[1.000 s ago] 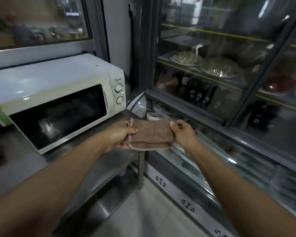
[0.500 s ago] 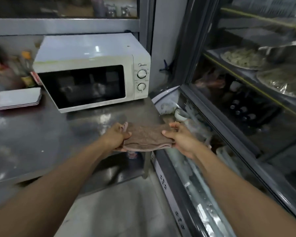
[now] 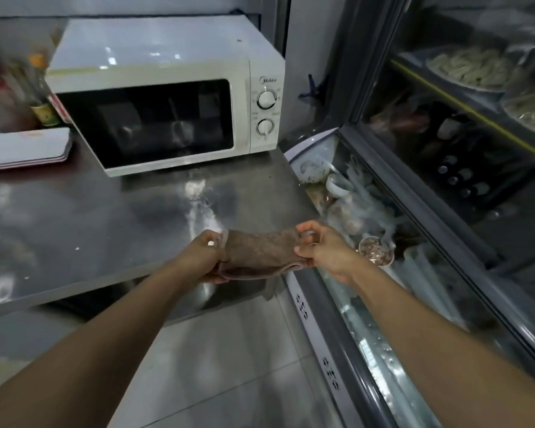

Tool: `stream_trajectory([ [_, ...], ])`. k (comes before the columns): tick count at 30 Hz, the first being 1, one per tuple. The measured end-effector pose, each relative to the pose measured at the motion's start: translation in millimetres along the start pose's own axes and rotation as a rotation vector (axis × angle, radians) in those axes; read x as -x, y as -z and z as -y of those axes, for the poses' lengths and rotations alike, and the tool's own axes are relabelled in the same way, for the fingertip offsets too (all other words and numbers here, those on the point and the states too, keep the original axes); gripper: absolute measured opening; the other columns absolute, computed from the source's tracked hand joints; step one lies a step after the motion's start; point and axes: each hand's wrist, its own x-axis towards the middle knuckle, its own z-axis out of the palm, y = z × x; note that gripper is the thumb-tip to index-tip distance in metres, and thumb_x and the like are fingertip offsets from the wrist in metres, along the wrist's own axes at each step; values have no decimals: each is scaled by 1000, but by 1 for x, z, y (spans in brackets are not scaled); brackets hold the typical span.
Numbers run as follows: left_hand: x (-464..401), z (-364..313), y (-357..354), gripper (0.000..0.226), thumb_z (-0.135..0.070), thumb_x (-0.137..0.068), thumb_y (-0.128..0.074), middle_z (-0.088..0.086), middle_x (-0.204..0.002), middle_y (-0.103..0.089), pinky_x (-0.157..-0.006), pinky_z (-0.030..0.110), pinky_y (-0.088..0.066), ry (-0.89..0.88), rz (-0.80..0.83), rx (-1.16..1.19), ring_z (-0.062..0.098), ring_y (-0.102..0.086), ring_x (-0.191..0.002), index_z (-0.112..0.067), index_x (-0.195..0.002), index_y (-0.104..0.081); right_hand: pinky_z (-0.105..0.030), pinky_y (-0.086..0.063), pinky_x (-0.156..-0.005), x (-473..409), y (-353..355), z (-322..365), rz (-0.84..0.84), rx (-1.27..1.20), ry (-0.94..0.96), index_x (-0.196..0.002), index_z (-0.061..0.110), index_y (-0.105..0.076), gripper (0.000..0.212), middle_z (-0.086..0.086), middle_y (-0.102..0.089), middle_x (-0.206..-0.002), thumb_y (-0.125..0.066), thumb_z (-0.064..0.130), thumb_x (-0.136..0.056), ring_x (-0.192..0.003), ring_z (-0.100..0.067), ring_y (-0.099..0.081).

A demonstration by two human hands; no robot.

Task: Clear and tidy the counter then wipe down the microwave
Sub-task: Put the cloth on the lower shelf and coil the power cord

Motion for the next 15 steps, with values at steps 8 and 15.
stream_trajectory([
  [8, -30, 62, -8, 22, 0, -89, -54, 17, -95, -61, -39, 19, -48, 80, -37, -57, 22, -59, -69, -9, -109, -57, -18, -52, -48, -45, -20, -65, 29, 17, -78, -111, 6, -53, 37, -5, -57, -81, -53, -18, -83, -65, -12, -59],
  [15, -83, 134, -34, 39, 0, -89, -56, 16, -120, -54, -60, 30, -55, 150, -121, 64, 34, -58, -103, -17, -123, -51, -29, -54, -62, -101, -30, -141, 68, 129, -135, -110, 11, -54, 35, -9, -58, -97, -59, -11, -83, -82, -21, -61],
])
